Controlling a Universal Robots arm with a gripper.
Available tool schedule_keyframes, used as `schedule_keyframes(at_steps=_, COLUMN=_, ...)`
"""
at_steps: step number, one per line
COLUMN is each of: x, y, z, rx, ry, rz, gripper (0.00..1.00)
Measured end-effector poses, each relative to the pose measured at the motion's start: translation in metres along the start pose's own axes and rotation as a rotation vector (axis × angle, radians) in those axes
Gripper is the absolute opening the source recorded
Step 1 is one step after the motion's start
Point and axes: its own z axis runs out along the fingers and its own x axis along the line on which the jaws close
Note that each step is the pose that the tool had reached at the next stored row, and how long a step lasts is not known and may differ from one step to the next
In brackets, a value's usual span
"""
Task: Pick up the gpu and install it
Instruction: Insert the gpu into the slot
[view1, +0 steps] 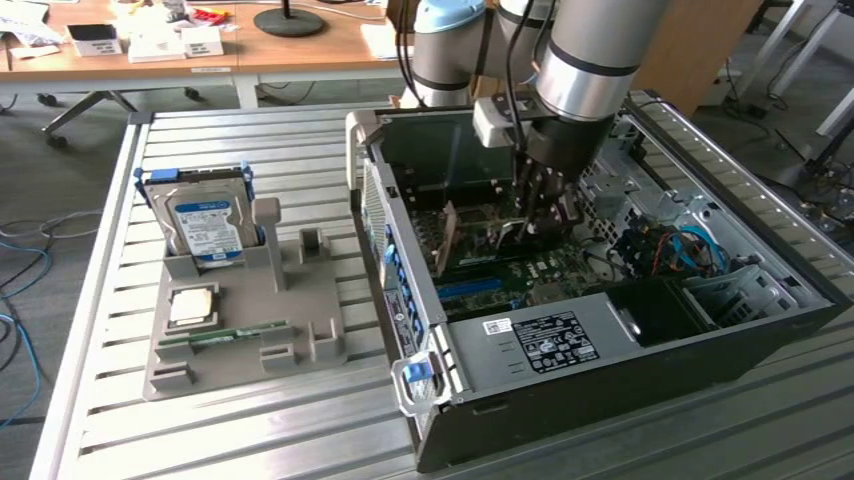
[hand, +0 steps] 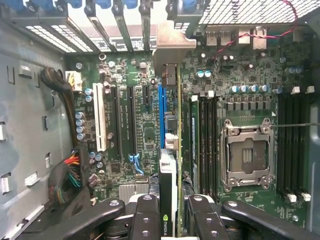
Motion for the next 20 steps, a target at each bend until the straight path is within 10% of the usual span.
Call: schedule_keyframes(at_steps=20, x=0.0003, y=0.0013, z=0.0049, rx=0.0000, ry=0.0001, rz=0.000, gripper=0.27)
